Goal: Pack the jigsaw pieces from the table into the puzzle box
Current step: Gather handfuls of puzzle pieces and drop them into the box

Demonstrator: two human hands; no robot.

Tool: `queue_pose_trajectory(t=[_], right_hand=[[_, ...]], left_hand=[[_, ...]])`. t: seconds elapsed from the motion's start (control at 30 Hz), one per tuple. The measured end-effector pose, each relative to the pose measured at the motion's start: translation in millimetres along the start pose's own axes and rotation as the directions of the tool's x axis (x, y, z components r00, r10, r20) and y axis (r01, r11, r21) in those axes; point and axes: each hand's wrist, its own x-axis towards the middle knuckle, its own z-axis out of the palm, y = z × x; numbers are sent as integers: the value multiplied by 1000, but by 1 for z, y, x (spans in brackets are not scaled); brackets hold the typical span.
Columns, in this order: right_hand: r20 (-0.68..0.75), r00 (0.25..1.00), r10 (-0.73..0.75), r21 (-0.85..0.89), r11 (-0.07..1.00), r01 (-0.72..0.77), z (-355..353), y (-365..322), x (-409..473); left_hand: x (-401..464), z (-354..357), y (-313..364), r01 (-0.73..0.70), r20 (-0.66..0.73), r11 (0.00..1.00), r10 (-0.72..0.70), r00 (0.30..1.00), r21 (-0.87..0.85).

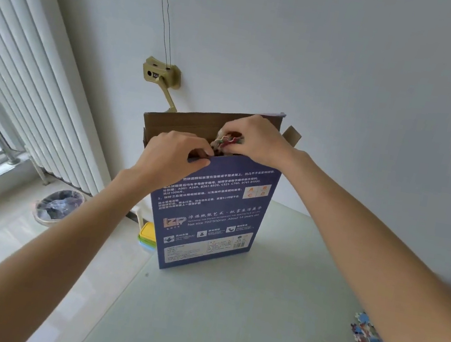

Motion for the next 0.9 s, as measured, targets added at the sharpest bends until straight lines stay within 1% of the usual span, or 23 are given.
queue_pose_trajectory(t=[0.17, 0.33, 0.43, 0.5, 0.57, 0.63, 0.7, 0.77, 0.83, 0.87, 0.9], right_hand=[[-18, 1000, 19, 14, 1000, -19, 3, -5, 2], [-25, 997, 70, -92, 993, -72, 4, -5, 1], [-1, 995, 99, -52, 994, -99, 0, -7, 0], [-25, 996, 89, -49, 995, -90, -2, -11, -2], [-88, 994, 70, -55, 996, -75, -3, -14, -7], [-189, 981, 46, -52, 997, -57, -2, -18, -19], [-318, 948, 7, -44, 999, -23, 2, -24, -39], [-432, 902, -20, -47, 999, 0, 12, -28, -67], [-499, 867, 10, -25, 999, -26, 31, -33, -106], [-519, 854, 43, 1, 999, -50, 42, -34, -126], [-523, 847, 97, 43, 995, -88, 56, -34, -149]], left_hand=[[-2, 0, -2, -11, -25, 1000, 11, 1000, -21], [-4, 0, -3, 9, -24, 999, -10, 1000, -38], [-4, -1, -1, 16, -28, 999, -17, 999, -37], [-5, -3, 0, 14, -37, 999, -15, 999, -32], [-7, -4, 3, -3, -63, 1000, 2, 998, -17], [-10, -4, 7, -51, -129, 997, 59, 990, 64], [-17, -5, 13, -132, -228, 978, 167, 959, 163], [-27, -3, 21, -219, -314, 955, 274, 909, 200], [-46, 6, 35, -296, -361, 944, 329, 872, 146], [-57, 13, 43, -311, -369, 946, 321, 872, 88], [-72, 22, 52, -305, -349, 952, 290, 891, 13]])
